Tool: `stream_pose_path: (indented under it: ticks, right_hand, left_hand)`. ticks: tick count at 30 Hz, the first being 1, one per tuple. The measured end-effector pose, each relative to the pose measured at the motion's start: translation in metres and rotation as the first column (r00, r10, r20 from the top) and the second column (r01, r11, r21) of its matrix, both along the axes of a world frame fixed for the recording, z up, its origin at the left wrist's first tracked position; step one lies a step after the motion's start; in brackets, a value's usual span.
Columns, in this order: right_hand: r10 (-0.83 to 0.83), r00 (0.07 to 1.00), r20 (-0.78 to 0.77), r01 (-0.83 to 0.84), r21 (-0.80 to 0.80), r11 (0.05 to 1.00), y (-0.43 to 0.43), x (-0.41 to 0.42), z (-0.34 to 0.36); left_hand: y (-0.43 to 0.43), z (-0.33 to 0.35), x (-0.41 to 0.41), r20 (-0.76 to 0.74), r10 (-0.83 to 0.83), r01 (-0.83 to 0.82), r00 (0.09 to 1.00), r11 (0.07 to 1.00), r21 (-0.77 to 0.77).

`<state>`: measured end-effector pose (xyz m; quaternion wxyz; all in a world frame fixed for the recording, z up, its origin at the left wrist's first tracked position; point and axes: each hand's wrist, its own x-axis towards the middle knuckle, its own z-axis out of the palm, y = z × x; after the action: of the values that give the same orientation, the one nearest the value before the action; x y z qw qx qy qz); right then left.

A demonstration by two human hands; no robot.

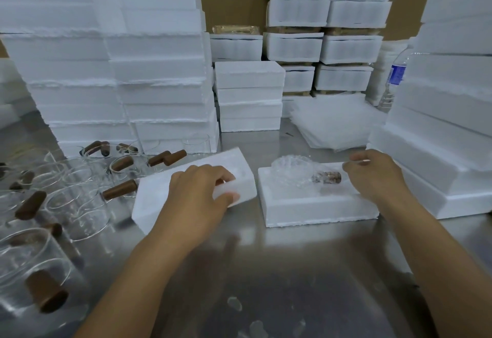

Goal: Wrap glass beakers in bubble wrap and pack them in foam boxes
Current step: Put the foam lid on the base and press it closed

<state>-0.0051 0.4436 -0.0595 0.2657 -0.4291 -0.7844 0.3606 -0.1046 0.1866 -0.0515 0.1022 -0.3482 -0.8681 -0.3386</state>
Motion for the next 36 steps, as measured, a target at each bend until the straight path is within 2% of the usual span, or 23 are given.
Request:
stream_pose_path:
  ticks: [3,5,7,10,12,14,17,19,21,22,24,26,28,32,34,36]
  right_hand:
    - [0.004,1.0,-0.023,-0.005,-0.023,1.0,0.0,-0.001,0.0]
    - [0.034,0.999,-0.04,-0.036,-0.047,0.998,-0.002,-0.002,0.001]
    - [0.09,0.994,-0.066,-0.095,-0.073,0.993,-0.006,-0.004,0.002]
    - [0.157,0.979,-0.13,-0.169,-0.085,0.982,-0.016,-0.008,0.001]
    - [0.182,0.969,-0.167,-0.202,-0.117,0.972,-0.025,-0.011,0.001]
    - [0.244,0.949,-0.198,-0.282,-0.197,0.939,-0.038,-0.012,0.002]
    - [0.371,0.877,-0.305,-0.466,-0.349,0.813,-0.055,-0.014,0.005]
    - [0.409,0.855,-0.319,-0.49,-0.238,0.839,-0.058,-0.013,0.006]
    - [0.394,0.837,-0.38,-0.458,-0.091,0.884,-0.061,-0.012,0.011]
    - [0.378,0.808,-0.452,-0.462,-0.087,0.883,-0.063,-0.011,0.014]
    - [0.329,0.718,-0.613,-0.537,-0.188,0.823,-0.066,-0.011,0.018]
    - [0.268,0.65,-0.711,-0.628,-0.304,0.716,-0.066,-0.009,0.021]
    - [0.233,0.669,-0.706,-0.629,-0.37,0.684,-0.065,-0.004,0.025]
    - [0.213,0.72,-0.66,-0.579,-0.404,0.708,-0.056,0.0,0.026]
    - [0.21,0.745,-0.633,-0.555,-0.413,0.722,-0.055,-0.003,0.025]
    - [0.212,0.76,-0.615,-0.534,-0.403,0.743,-0.056,-0.008,0.025]
  left_hand:
    - [-0.003,0.013,0.0,-0.044,-0.018,0.029,0.999,0.965,0.261]
    - [-0.007,0.023,0.001,-0.077,-0.023,0.055,0.997,0.894,0.445]
    - [-0.011,0.031,0.005,-0.084,-0.063,0.102,0.995,0.763,0.639]
    - [-0.014,0.04,0.008,-0.034,-0.19,0.119,0.981,0.458,0.881]
    - [-0.015,0.042,0.005,0.006,-0.335,0.095,0.942,0.285,0.954]
    - [-0.015,0.04,0.0,0.051,-0.495,0.031,0.868,0.156,0.987]
    - [-0.014,0.037,-0.007,0.123,-0.644,-0.131,0.755,0.036,0.991]
    - [-0.011,0.034,-0.009,0.156,-0.703,-0.232,0.694,-0.012,0.973]
    - [-0.004,0.03,-0.007,0.179,-0.748,-0.267,0.639,0.003,0.964]
    - [0.0,0.027,-0.004,0.188,-0.773,-0.263,0.606,0.029,0.964]
    - [0.011,0.019,0.002,0.215,-0.812,-0.221,0.543,0.109,0.969]
    - [0.018,0.013,0.007,0.266,-0.804,-0.136,0.532,0.228,0.964]
    - [0.019,0.011,0.009,0.323,-0.738,-0.064,0.592,0.357,0.932]
    - [0.017,0.01,0.008,0.37,-0.442,-0.069,0.817,0.563,0.824]
    - [0.019,0.005,0.009,0.384,-0.303,-0.129,0.872,0.614,0.778]
    - [0.021,0.0,0.01,0.416,-0.213,-0.204,0.884,0.625,0.754]
